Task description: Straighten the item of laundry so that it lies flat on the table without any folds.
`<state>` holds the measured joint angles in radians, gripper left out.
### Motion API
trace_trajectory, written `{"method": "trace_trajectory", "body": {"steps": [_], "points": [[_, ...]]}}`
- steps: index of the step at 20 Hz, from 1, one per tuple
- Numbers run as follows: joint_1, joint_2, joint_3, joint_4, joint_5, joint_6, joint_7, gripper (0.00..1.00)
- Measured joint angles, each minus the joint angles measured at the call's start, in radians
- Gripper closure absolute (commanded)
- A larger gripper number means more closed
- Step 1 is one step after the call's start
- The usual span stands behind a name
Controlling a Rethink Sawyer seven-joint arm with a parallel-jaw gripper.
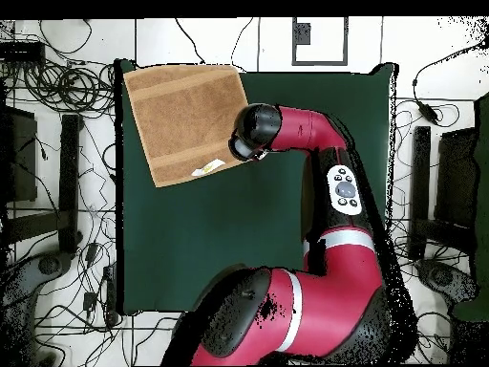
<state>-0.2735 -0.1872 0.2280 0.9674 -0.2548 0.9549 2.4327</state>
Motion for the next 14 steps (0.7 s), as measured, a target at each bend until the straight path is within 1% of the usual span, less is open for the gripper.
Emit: {"method": "trace_trajectory", "body": {"steps": [7,13,14], "points": [[-0.005,0.0,0.007,0.001,0.0,0.007,0.0,0.0],[-0.02,-0.003,0.017,0.005,0.0,0.057,0.0,0.0],[-0.024,-0.006,0.017,0.01,0.0,0.087,0.0,0.0]]}}
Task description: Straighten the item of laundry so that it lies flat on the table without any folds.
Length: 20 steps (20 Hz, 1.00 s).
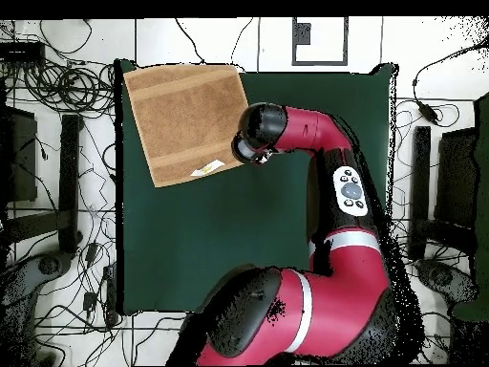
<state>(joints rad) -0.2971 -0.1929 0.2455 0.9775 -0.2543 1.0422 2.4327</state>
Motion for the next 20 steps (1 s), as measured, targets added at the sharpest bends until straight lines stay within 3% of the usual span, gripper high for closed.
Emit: {"method": "trace_trajectory", "body": {"steps": [8,20], "points": [[-0.002,-0.037,0.0,0.042,0.006,0.187,0.0,0.0],[0.008,-0.104,0.0,0.1,0.0,0.184,0.0,0.0]]}}
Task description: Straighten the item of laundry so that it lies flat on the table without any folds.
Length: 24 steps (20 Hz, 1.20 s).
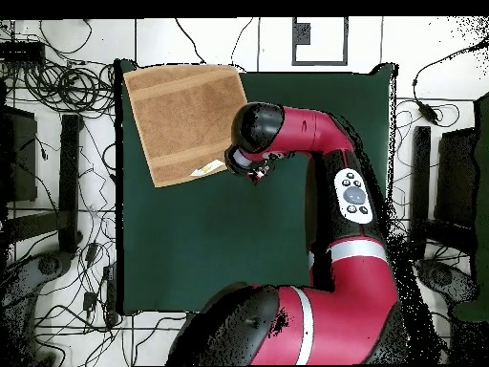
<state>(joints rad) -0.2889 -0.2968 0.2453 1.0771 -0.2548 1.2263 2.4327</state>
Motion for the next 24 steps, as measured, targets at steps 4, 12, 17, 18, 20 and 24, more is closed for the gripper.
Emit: {"method": "trace_trajectory", "body": {"steps": [4,12,17,18,20,24], "points": [[-0.001,0.001,0.0,0.0,-0.002,-0.015,0.0,0.0],[-0.003,0.002,0.0,0.0,-0.005,-0.038,0.0,1.0],[-0.006,0.002,0.0,0.003,-0.004,-0.069,0.0,1.0],[-0.007,0.002,0.0,0.004,-0.004,-0.075,0.0,1.0],[-0.012,0.002,0.001,0.011,-0.004,-0.111,0.0,1.0],[-0.022,0.004,0.001,0.035,-0.005,-0.188,0.0,1.0]]}}
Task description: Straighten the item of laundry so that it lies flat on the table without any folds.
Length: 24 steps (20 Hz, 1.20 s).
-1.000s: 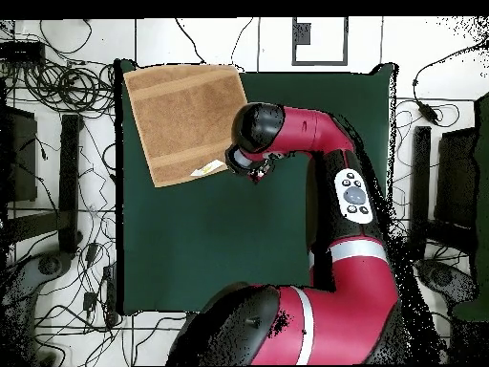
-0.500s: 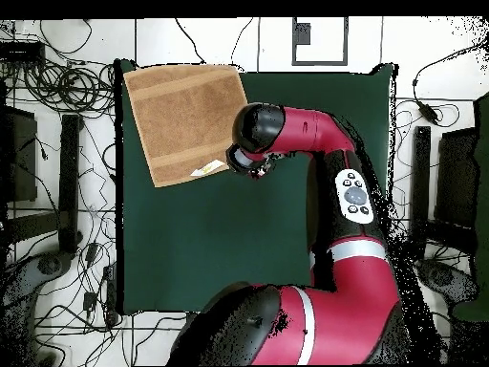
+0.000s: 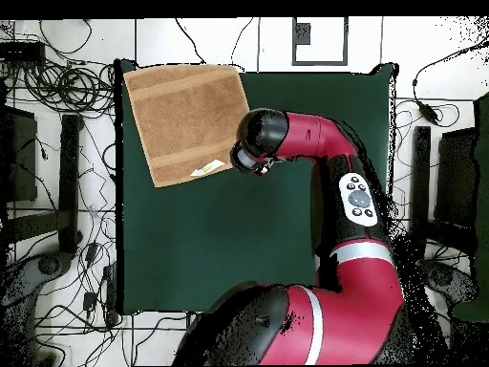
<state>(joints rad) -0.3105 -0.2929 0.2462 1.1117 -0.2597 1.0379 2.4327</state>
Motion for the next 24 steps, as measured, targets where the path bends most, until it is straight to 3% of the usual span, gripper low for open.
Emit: {"method": "trace_trajectory", "body": {"steps": [2,3,19,24], "points": [[-0.003,0.004,0.0,0.005,0.0,-0.023,0.0,1.0],[-0.009,0.018,0.0,0.006,-0.001,-0.05,0.0,0.0],[-0.024,0.046,0.005,0.021,-0.003,-0.062,0.0,0.0],[-0.037,0.035,0.009,0.068,-0.002,-0.142,0.0,0.0]]}}
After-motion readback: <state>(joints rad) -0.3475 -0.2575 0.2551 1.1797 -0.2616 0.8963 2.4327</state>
